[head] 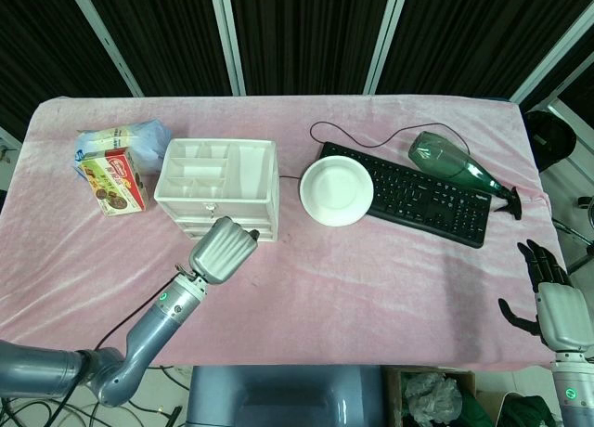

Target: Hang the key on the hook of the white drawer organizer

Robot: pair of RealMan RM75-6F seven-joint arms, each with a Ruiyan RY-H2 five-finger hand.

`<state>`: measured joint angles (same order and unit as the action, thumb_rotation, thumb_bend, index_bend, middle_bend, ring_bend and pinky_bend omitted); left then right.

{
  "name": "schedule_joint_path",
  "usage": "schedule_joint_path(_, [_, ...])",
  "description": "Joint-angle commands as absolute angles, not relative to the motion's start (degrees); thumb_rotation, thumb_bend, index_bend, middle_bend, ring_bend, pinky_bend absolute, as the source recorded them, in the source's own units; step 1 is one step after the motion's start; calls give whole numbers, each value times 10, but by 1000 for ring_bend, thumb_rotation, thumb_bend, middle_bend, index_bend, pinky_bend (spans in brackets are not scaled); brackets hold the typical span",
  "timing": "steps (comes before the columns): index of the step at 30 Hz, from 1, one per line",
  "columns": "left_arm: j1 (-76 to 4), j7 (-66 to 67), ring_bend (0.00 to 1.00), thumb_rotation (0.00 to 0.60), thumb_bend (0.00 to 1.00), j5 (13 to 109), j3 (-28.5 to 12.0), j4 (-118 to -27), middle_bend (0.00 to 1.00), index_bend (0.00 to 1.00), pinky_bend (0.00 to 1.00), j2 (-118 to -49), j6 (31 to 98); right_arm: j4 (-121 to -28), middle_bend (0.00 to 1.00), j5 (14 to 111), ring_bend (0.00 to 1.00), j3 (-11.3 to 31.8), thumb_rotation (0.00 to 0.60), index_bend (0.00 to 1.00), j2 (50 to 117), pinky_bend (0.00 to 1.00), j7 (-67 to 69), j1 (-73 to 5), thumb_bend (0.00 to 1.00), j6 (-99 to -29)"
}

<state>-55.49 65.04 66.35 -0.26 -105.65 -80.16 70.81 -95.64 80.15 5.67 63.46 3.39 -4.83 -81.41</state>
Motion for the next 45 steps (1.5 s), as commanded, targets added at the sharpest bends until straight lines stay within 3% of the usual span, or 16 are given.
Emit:
schedule_joint_path(1, [-571, 579, 1000, 600, 418, 751, 14, -1060, 1000, 609, 1000, -734, 674, -956, 0, 801, 0, 57, 600, 0, 635, 150, 34, -48, 265, -814])
schedule_joint_path(11, [-578, 417, 1000, 600, 419, 904, 25, -975, 1000, 608, 1000, -674, 672, -956, 0, 799, 0, 59, 600, 0, 636, 151, 33, -48, 265, -816])
schedule_joint_path(28, [-561, 341, 1000, 600, 418, 962, 28, -883, 1000, 612, 1000, -676, 674, -955, 0, 799, 0, 59, 600, 0, 636, 150, 32, -48, 266, -815])
schedule_joint_path(45, [-542, 330, 1000, 600, 419, 975, 22, -851, 1000, 614, 1000, -688, 667, -954, 0, 799, 0, 59, 600, 0, 635, 150, 34, -49, 265, -814])
